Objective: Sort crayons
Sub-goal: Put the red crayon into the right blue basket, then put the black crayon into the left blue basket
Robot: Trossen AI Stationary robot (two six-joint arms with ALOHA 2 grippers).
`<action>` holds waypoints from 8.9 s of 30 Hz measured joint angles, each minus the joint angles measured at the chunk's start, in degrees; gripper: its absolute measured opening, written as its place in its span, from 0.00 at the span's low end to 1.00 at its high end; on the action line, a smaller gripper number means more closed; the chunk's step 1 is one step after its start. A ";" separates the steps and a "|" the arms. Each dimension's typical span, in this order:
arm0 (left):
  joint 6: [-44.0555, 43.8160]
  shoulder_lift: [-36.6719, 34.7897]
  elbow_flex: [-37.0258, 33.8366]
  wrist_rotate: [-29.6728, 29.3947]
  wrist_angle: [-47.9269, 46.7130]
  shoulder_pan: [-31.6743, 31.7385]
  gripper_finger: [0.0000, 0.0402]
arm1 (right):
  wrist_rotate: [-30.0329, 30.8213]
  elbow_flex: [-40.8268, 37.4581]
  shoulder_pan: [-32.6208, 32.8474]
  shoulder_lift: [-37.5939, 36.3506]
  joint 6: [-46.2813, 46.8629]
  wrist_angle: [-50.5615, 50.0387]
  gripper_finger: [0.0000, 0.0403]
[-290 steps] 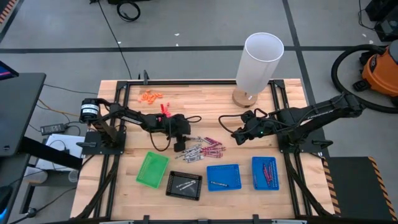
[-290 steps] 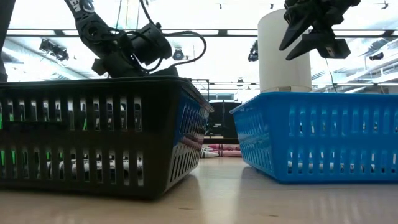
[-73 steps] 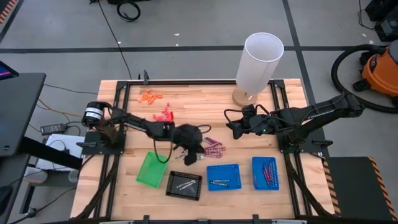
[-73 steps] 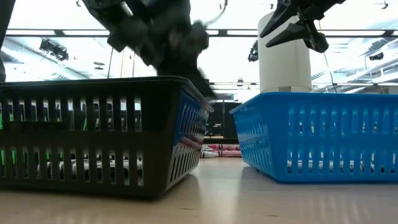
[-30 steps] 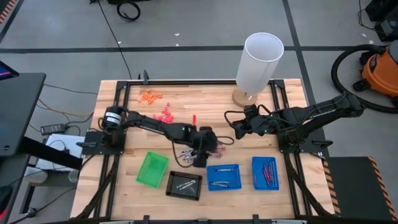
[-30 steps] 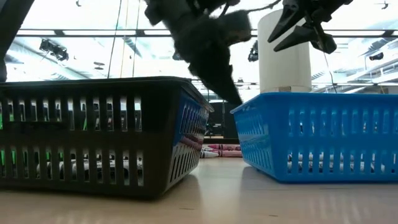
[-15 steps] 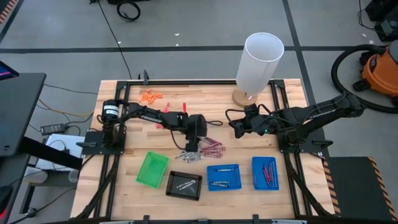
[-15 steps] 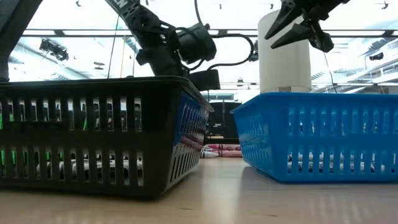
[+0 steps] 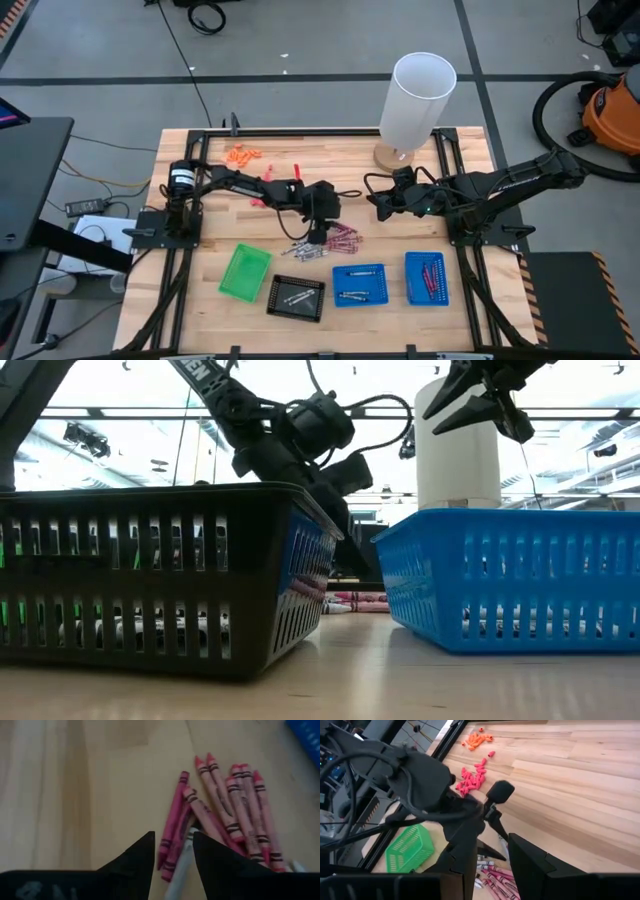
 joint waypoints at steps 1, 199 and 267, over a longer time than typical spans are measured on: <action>0.01 0.64 0.08 0.10 1.87 -0.01 0.36 | 0.10 0.00 -0.02 0.00 -0.01 0.16 0.29; -29.83 -25.32 -14.40 -4.63 -6.50 -0.50 0.45 | -32.89 -11.96 25.51 6.54 42.14 -16.85 0.06; -14.37 -14.96 -14.47 -3.13 -1.27 -2.87 0.45 | -29.95 -3.23 -5.01 20.04 -18.74 4.91 0.33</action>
